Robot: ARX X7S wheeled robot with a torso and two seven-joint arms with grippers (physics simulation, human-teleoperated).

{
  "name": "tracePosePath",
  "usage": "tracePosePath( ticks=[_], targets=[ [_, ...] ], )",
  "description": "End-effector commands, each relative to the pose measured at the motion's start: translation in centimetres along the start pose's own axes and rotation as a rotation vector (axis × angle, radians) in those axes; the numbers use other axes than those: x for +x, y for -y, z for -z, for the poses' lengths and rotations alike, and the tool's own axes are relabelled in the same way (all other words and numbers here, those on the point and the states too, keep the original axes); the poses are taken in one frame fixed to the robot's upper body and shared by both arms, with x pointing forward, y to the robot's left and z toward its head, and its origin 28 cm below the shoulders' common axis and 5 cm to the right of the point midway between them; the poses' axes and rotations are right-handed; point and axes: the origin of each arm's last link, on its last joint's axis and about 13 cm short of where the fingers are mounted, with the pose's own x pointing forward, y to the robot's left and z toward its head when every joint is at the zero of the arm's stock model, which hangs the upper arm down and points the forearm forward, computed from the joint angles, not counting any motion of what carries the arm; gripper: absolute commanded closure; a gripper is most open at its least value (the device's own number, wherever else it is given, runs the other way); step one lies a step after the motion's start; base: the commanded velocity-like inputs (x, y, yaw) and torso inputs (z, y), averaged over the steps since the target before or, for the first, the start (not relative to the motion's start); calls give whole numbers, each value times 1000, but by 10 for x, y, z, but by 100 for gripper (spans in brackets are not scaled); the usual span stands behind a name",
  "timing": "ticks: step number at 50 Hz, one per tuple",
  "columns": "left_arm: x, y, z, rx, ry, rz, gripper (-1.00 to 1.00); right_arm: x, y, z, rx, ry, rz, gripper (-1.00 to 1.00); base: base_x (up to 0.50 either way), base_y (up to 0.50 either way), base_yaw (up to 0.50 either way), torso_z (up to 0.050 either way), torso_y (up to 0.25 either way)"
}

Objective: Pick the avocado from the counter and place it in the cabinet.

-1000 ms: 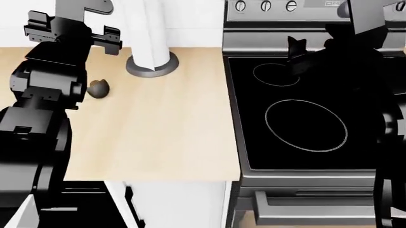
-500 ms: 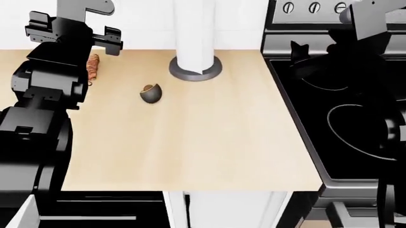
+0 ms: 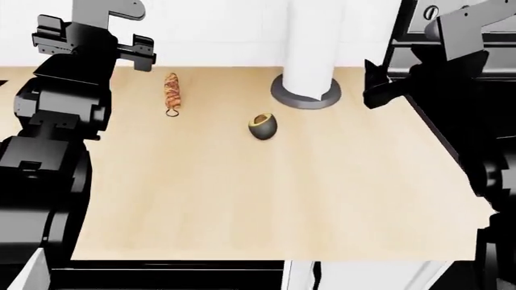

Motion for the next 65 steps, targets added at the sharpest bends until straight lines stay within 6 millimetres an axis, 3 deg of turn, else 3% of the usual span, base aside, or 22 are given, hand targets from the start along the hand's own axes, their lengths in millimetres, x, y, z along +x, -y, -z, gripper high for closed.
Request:
tracePosePath(
  ticks=[1,30,41,55,65],
  targets=[
    [0,1,1,-2,-2,1,-100,-2,-3,5,-3,1,-14,-100,171,473,0,0,0],
    [0,2,2,-5,19,4,-100,1,1,2,-5,20,6,-100,299,400,0,0,1],
    [0,4,0,-7,24,16,-100,-6,4,3,58,-26,3,-100,152,71,0,0,0],
    [0,8,1,-22,27,31,-100,-66,1,4,179,-361,-207,-100,0,0,0,0,0],
    [0,7,4,-51,13,40,-100,-92,-5,6,161,-466,-241,-100,0,0,0,0,0]
  ],
)
